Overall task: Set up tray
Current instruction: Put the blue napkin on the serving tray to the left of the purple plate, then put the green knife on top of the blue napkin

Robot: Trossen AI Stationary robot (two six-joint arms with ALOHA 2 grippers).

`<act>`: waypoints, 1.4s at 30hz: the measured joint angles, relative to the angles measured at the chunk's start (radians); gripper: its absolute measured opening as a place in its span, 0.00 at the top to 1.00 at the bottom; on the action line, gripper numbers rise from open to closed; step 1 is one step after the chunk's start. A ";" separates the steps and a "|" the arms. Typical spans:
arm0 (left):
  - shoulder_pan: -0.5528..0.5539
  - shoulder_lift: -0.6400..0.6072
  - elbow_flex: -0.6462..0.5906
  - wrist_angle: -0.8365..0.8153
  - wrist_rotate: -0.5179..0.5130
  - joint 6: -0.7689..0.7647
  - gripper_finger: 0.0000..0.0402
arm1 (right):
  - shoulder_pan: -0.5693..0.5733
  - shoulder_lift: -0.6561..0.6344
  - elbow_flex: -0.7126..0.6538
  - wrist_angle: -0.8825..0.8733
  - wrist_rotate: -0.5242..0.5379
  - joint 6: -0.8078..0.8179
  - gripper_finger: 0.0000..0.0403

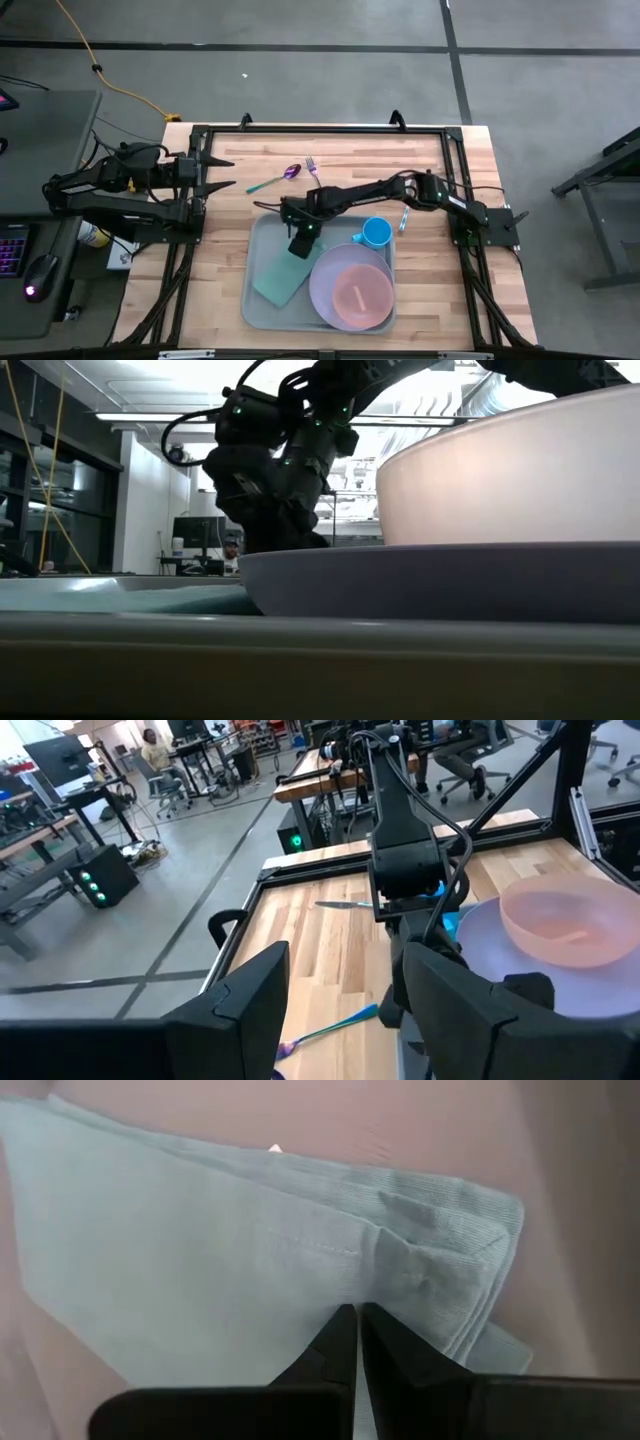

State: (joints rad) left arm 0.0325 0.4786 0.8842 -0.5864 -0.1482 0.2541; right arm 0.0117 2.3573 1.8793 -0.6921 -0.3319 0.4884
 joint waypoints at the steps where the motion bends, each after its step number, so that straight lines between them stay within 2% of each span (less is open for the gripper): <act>1: 0.000 0.000 0.000 0.000 0.000 0.001 0.43 | 0.001 0.000 0.000 0.009 -0.002 -0.020 1.00; 9: 0.000 0.000 0.000 0.000 0.000 0.003 0.43 | -0.007 0.002 -0.002 0.088 -0.043 -0.152 1.00; 18: 0.000 0.000 0.000 -0.016 -0.003 0.003 0.43 | -0.027 -0.006 -0.002 0.184 -0.088 -0.210 1.00; 22: 0.000 0.000 0.000 -0.016 -0.003 0.003 0.43 | -0.027 -0.006 0.001 0.253 -0.201 -0.243 1.00; 27: 0.000 0.000 0.000 -0.015 -0.003 0.003 0.43 | -0.005 -0.007 0.098 0.250 -0.362 -0.229 1.00; 29: 0.000 0.000 0.000 -0.015 -0.003 0.003 0.43 | 0.012 -0.007 0.157 0.206 -0.406 -0.229 1.00; 32: 0.000 0.000 0.000 -0.015 -0.002 0.003 0.43 | 0.041 -0.009 0.253 0.098 -0.411 -0.252 1.00; 34: 0.000 0.000 0.000 -0.015 -0.002 0.003 0.43 | 0.059 -0.010 0.318 -0.011 -0.366 -0.276 1.00; 36: 0.000 0.000 0.000 -0.015 -0.002 -0.001 0.43 | 0.075 -0.010 0.383 -0.154 -0.244 -0.283 1.00; 38: 0.000 0.005 0.000 -0.015 0.004 -0.001 0.43 | 0.087 -0.010 0.437 -0.300 -0.073 -0.251 1.00; 40: 0.000 0.008 0.000 -0.015 0.006 -0.003 0.43 | 0.096 -0.010 0.478 -0.451 0.151 -0.143 1.00; 42: 0.000 0.009 0.000 -0.015 0.006 -0.014 0.43 | 0.099 -0.032 0.460 -0.545 0.312 -0.070 1.00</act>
State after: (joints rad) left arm 0.0322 0.4873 0.8841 -0.6014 -0.1417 0.2396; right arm 0.1108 2.3250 2.3389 -1.2371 -0.0199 0.4187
